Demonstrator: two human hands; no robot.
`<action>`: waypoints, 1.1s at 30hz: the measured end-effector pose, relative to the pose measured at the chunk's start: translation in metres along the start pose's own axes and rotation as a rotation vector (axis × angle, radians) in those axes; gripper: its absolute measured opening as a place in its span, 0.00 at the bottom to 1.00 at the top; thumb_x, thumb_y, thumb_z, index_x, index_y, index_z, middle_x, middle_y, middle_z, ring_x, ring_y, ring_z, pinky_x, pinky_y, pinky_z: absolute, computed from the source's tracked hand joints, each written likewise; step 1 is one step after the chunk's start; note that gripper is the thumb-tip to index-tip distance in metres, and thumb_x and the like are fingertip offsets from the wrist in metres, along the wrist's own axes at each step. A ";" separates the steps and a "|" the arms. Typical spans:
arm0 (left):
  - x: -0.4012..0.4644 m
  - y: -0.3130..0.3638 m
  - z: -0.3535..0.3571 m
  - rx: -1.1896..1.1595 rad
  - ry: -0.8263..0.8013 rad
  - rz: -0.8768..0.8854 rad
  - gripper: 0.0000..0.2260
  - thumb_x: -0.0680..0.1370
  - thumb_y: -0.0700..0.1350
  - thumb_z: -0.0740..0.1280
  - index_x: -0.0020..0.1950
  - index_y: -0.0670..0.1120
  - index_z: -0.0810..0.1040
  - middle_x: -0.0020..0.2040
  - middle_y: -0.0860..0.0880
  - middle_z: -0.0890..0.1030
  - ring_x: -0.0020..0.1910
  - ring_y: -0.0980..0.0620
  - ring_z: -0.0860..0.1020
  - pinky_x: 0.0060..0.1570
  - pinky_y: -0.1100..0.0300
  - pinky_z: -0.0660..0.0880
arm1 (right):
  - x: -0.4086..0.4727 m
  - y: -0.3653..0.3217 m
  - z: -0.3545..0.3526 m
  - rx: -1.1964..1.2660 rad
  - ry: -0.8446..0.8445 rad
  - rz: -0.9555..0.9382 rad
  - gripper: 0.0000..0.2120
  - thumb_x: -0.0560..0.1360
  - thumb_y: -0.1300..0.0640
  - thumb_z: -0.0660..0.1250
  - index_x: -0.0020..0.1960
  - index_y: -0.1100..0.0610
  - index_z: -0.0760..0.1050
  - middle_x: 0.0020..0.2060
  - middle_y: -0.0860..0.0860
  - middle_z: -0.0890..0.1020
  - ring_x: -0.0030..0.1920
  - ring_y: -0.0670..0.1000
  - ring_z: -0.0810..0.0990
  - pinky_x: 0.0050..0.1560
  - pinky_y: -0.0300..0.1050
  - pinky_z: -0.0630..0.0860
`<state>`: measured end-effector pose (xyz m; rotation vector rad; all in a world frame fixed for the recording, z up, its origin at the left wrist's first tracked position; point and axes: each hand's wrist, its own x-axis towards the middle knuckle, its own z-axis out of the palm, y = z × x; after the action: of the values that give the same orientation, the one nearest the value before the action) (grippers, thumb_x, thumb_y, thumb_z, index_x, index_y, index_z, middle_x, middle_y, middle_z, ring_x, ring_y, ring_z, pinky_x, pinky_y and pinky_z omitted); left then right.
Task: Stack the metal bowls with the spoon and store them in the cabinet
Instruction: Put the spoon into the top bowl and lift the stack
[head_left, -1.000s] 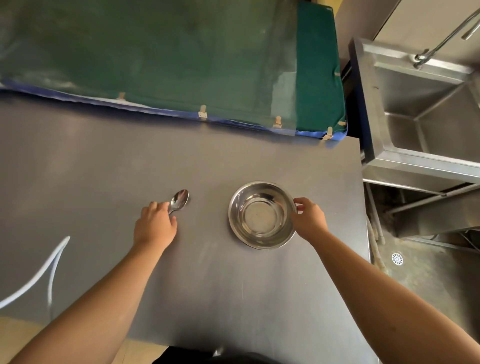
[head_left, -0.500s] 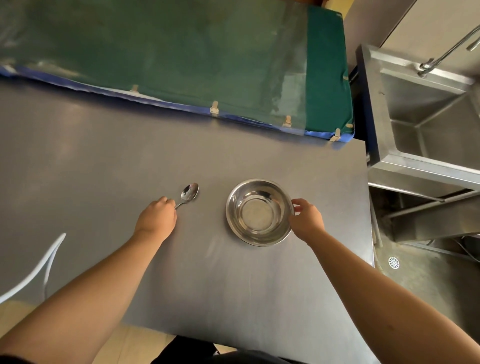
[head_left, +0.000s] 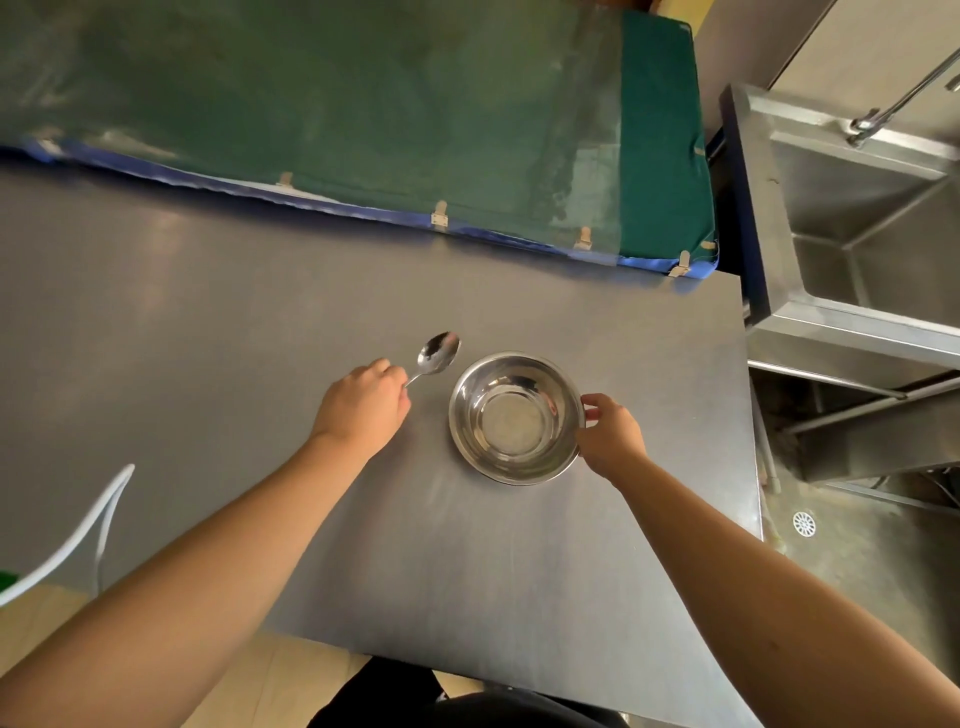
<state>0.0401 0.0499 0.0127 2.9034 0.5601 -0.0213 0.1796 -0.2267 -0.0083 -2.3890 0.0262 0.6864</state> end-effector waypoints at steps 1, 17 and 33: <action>0.002 0.007 -0.004 0.005 0.015 0.028 0.04 0.76 0.40 0.69 0.41 0.42 0.80 0.40 0.42 0.79 0.37 0.38 0.80 0.31 0.53 0.71 | 0.000 0.000 0.000 -0.001 0.002 0.000 0.24 0.74 0.65 0.69 0.69 0.56 0.75 0.56 0.53 0.83 0.53 0.58 0.83 0.53 0.55 0.83; 0.007 0.108 0.024 0.215 -0.295 0.218 0.07 0.76 0.38 0.66 0.52 0.44 0.82 0.51 0.45 0.83 0.49 0.42 0.83 0.42 0.52 0.76 | 0.000 0.000 0.000 0.014 -0.004 0.005 0.23 0.77 0.61 0.67 0.72 0.56 0.73 0.56 0.52 0.82 0.49 0.52 0.78 0.45 0.43 0.73; 0.014 0.119 0.041 0.223 -0.369 0.203 0.06 0.78 0.42 0.66 0.49 0.45 0.83 0.50 0.45 0.84 0.48 0.43 0.83 0.38 0.57 0.71 | 0.002 0.005 0.003 0.041 -0.013 0.017 0.24 0.77 0.63 0.66 0.72 0.54 0.72 0.59 0.53 0.82 0.53 0.55 0.80 0.44 0.43 0.75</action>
<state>0.0977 -0.0607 -0.0068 3.0403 0.2100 -0.6127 0.1788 -0.2286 -0.0146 -2.3476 0.0546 0.7028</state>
